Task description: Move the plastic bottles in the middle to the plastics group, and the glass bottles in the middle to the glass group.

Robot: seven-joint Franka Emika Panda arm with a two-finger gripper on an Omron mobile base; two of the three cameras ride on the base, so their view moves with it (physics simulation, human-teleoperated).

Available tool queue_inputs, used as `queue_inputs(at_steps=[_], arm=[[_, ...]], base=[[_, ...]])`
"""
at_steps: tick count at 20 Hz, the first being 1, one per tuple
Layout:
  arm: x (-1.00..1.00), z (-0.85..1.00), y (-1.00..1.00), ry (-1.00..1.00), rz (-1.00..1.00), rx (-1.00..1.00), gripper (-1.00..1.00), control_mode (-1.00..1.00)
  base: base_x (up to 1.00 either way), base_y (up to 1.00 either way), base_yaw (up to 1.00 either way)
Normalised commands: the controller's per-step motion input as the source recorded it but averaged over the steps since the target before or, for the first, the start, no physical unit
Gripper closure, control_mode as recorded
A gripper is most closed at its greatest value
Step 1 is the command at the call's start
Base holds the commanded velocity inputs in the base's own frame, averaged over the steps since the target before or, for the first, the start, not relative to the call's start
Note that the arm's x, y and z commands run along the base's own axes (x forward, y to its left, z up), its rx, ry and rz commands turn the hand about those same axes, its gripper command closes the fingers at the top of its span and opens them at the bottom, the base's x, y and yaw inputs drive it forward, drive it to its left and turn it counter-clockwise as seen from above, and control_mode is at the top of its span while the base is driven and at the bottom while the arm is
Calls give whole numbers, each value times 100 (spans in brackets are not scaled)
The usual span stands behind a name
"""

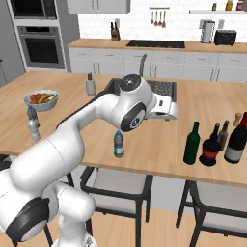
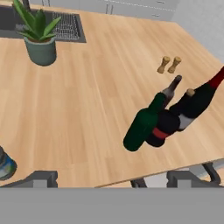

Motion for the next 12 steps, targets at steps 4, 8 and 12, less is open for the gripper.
queue_inputs(at_steps=[4,8,12], arm=[[-20,0,97,8,12,0,-100,-100],[-2,0,83,3,13,8,-100,-100],[-2,0,72,0,8,16,-100,-100]], base=[[0,0,0],[0,0,0],[0,0,0]])
